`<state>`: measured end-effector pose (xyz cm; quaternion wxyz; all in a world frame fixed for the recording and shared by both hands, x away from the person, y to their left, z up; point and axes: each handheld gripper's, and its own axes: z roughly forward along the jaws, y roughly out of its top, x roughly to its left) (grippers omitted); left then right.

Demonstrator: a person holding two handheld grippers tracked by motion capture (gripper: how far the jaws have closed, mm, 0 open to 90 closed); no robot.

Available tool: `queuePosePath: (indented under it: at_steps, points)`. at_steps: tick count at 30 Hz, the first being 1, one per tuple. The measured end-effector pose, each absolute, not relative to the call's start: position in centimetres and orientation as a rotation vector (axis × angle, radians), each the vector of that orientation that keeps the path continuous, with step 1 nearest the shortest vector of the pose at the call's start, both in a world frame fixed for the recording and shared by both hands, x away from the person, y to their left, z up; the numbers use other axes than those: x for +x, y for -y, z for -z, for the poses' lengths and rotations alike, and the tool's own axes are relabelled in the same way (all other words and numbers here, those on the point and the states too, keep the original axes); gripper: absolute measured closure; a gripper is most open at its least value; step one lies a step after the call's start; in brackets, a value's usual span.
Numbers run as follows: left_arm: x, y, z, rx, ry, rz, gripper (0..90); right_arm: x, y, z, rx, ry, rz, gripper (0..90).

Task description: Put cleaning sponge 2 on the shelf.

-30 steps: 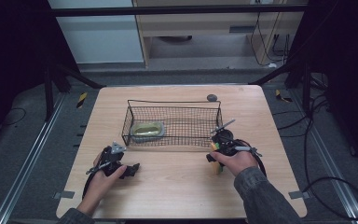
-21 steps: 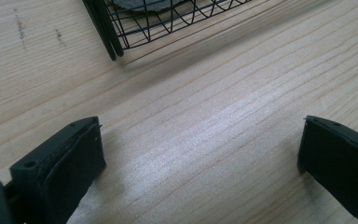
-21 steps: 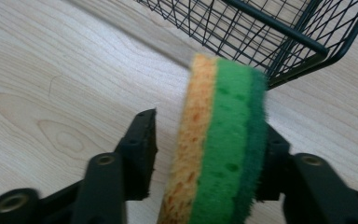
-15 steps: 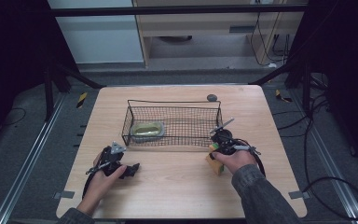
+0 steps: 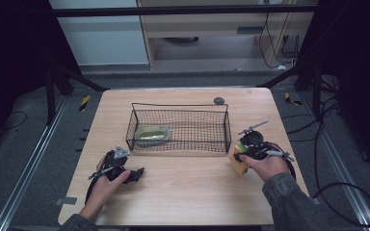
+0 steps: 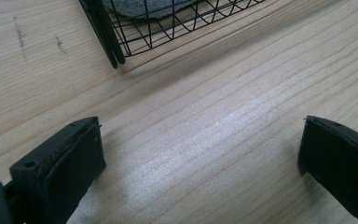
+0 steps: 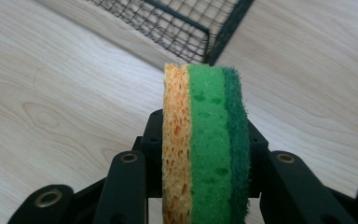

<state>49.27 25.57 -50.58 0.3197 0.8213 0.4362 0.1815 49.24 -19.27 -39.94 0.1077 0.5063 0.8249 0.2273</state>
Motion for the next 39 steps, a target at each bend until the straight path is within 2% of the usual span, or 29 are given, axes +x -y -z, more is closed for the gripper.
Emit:
queuePosePath:
  at_steps: [6, 19, 39]
  points:
    - [49.3, -25.7, 50.8, 2.146, -1.126, -0.486, 0.0, 49.7, 21.1, 39.2, 1.48, -2.402, -0.678, 64.0]
    - [49.3, -25.9, 50.9, 2.139, -1.103, -0.486, 0.0, 52.2, 23.3, 35.0, 1.39, -2.335, -0.685, 64.1]
    - [49.4, -25.9, 50.9, 2.133, -1.102, -0.484, 0.0, 56.5, 21.9, 31.1, 1.296, -2.296, -0.701, 64.2]
